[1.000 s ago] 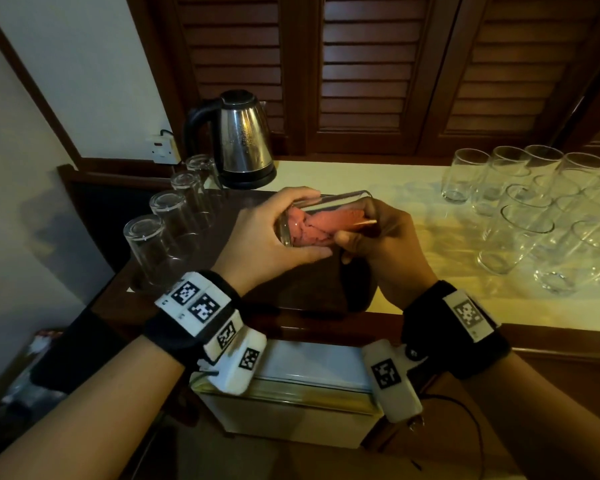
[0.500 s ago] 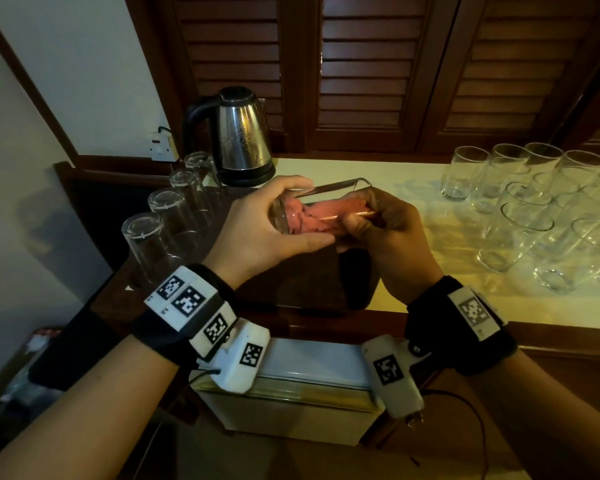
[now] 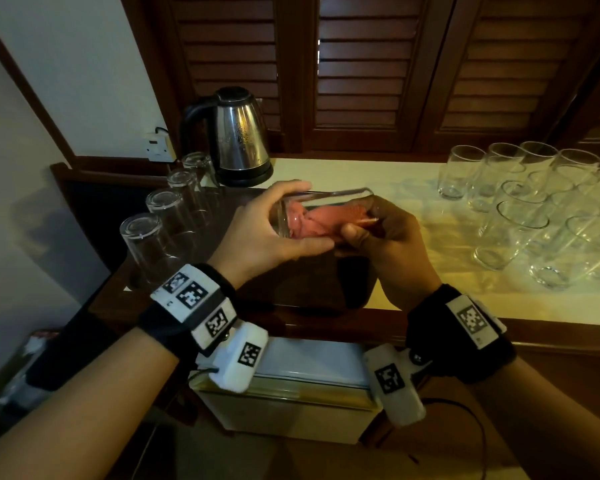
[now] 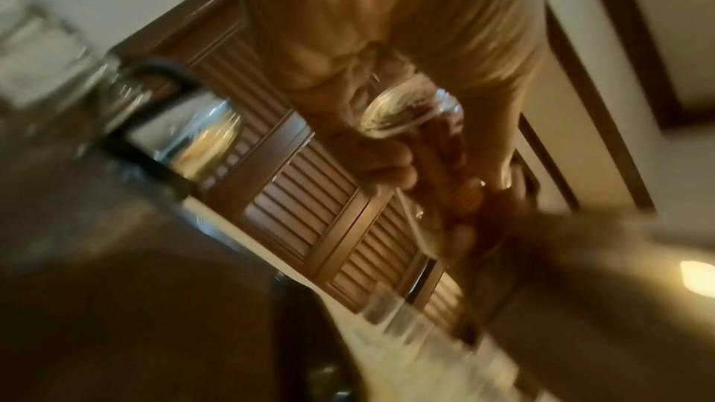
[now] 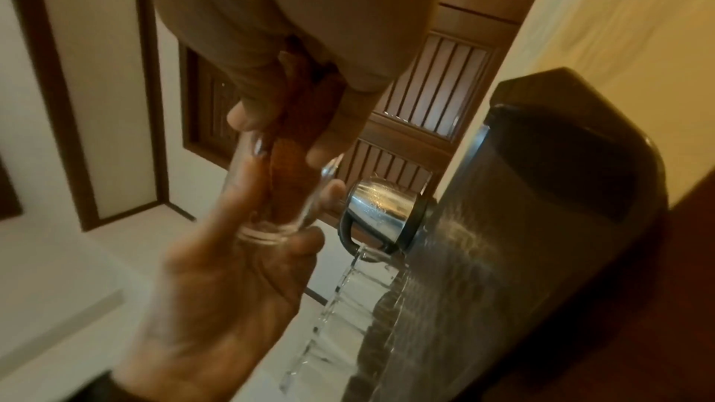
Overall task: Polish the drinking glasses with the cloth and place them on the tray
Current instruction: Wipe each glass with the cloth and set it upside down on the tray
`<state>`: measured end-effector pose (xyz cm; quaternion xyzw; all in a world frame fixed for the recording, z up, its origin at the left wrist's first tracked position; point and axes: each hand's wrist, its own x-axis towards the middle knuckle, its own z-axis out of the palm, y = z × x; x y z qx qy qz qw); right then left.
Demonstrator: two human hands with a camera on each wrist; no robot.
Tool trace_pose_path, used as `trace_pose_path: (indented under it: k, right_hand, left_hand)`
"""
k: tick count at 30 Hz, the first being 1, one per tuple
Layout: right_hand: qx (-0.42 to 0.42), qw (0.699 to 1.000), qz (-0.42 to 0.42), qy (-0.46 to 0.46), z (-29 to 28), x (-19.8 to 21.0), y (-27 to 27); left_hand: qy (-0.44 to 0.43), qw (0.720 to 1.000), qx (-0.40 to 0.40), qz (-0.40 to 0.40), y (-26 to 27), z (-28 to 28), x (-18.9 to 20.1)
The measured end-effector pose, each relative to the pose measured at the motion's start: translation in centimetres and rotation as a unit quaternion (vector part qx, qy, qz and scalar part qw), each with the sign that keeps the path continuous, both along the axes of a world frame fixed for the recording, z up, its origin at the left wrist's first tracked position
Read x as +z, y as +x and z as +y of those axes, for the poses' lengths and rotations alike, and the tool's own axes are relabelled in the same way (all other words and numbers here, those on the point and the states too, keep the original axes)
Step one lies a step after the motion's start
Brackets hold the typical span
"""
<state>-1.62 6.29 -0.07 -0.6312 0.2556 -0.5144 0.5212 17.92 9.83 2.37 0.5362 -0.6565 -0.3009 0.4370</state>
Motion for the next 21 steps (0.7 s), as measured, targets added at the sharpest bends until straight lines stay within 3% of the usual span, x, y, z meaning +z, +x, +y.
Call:
trace_pose_path:
  k: [2,4,6,8,10,11,12,14,16,17,19,21]
  right_hand:
    - [-0.010,0.994,0.039,-0.097,-0.2,0.5,-0.4]
    - [-0.009,0.985,0.087,-0.151,-0.3,0.7,-0.5]
    - [-0.004,0.989,0.087,-0.117,-0.3,0.9,-0.4]
    - [0.008,0.997,0.056,-0.049,0.0,0.9,-0.2]
    - [0.013,1.000,0.024,0.014,0.3,0.8,-0.2]
    - [0.011,0.999,0.014,0.029,0.4,0.7,-0.2]
    - [0.007,0.999,0.007,0.033,0.5,0.6,-0.2]
    - [-0.010,1.000,0.001,0.009,0.4,0.4,-0.3]
    - [-0.024,0.998,0.025,-0.051,0.3,0.7,-0.4]
    - [-0.023,0.996,0.043,-0.073,0.3,0.9,-0.4]
    - [-0.003,0.996,0.058,-0.069,0.4,1.3,-0.3]
    - [0.013,0.998,0.042,-0.036,0.6,1.6,-0.3]
  left_hand:
    - [0.155,0.969,-0.039,0.189,-0.7,0.2,0.4]
    - [0.177,0.955,-0.046,0.233,-0.6,0.1,0.5]
    - [0.103,0.976,-0.041,0.185,-0.3,0.1,0.8]
    - [-0.038,0.999,-0.007,0.032,0.1,0.1,0.8]
    - [-0.164,0.979,0.018,-0.123,0.2,0.3,0.6]
    - [-0.179,0.974,0.016,-0.136,0.2,0.4,0.5]
    - [-0.153,0.982,0.010,-0.111,0.0,0.5,0.6]
    - [-0.017,0.999,-0.009,0.040,-0.6,0.8,1.2]
    - [0.127,0.971,-0.051,0.197,-1.1,1.1,1.6]
    - [0.144,0.962,-0.058,0.226,-1.0,1.1,1.6]
    - [0.083,0.976,-0.046,0.195,-0.7,1.1,1.3]
    - [-0.071,0.997,-0.013,0.030,-0.1,0.8,0.9]
